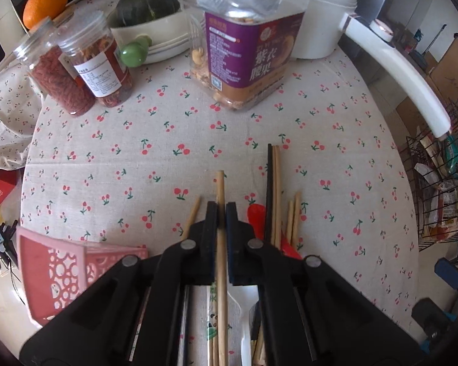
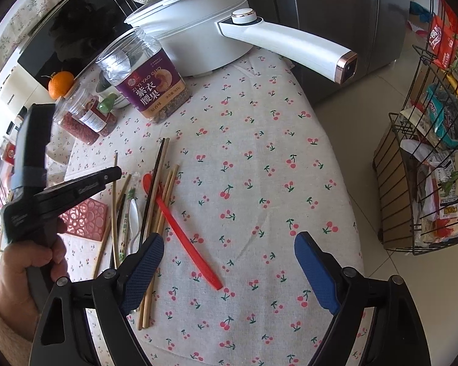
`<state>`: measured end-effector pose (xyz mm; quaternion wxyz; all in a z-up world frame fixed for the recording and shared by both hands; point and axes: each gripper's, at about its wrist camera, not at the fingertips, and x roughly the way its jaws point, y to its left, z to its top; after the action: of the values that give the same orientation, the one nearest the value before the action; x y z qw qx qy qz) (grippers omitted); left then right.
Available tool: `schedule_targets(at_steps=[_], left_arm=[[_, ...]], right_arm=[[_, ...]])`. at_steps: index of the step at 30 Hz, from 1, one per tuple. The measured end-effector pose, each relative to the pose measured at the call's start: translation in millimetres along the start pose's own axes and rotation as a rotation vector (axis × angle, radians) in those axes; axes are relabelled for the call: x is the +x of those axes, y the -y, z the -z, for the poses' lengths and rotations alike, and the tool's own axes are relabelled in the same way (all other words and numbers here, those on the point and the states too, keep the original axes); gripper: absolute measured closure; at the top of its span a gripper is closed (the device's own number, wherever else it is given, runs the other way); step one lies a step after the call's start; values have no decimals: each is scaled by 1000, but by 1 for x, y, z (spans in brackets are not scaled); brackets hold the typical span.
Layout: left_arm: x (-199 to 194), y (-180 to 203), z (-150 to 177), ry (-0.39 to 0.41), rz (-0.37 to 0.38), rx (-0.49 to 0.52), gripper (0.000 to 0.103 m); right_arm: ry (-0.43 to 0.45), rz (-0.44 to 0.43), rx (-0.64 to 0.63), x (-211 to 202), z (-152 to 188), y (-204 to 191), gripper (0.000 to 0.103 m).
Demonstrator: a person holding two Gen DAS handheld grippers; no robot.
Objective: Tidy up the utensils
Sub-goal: 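Grasp another wooden chopstick with the right tool while the left tool lifts its chopstick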
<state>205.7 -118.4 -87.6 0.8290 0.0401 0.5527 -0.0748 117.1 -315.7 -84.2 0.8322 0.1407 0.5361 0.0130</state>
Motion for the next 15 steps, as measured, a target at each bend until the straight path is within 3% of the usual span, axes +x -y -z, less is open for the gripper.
schedule_targets(at_steps=[7,10,15], left_arm=[[-95,-13,43,181,77,82,97],[-115,-32,52,252,98,77,97],[-138,-71,90,361,138,3,97]], right_arm=[[-10,1,-36,10,0,-18,16],[-28,-17,-31,20,1,-25,16],[-50,-45,-89,39,0,-45,52]])
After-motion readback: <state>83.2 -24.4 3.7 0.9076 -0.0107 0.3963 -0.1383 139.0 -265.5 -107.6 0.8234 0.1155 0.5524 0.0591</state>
